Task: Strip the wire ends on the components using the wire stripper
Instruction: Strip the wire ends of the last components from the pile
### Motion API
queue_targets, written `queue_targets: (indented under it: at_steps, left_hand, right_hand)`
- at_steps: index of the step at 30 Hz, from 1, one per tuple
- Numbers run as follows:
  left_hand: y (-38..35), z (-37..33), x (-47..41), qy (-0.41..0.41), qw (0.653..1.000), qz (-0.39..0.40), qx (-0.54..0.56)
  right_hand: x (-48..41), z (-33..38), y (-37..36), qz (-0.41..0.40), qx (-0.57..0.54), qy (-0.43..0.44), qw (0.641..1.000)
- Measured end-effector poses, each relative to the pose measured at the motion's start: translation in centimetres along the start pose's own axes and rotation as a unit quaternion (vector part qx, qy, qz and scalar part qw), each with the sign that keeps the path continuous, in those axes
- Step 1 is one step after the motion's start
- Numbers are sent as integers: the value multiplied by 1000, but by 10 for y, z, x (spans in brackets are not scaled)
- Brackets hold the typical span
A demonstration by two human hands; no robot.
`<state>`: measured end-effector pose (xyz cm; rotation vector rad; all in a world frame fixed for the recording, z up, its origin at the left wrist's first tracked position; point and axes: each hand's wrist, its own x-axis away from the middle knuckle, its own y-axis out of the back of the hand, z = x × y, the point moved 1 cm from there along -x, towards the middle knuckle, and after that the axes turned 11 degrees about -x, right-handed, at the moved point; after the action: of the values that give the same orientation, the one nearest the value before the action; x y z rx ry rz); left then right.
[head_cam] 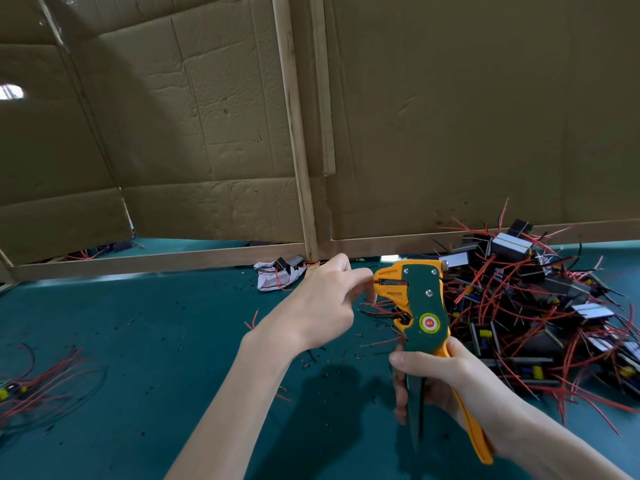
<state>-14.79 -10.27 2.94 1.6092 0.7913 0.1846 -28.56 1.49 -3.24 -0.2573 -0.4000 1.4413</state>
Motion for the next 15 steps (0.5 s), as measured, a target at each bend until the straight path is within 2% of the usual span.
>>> queue_targets:
  at_steps: [4,6,8,10,12,15]
  left_hand:
    - [-5,0,-2,6,1000,12,-25]
    - [-9,-1,-3,17,999,11,-26]
    - [-9,4,-4,37,999,-10,-23]
    - [-4,13,-6,57,995,-51,-68]
    - [3,20,-9,67,986,-111,-106]
    - [14,9,-21,63,973,-211,-65]
  right_hand:
    - [1,-4,4,-57,38,35,997]
    - [0,-3,2,-39,11,22,999]
    - [-1,-2,-4,18,-75,-24,997]
    - [-6,-5,-6,51,-147,-58,986]
    - [-8,-9,-6,47,-172,-69,982]
    - [-11,-14,-1,29,-193,-104,975]
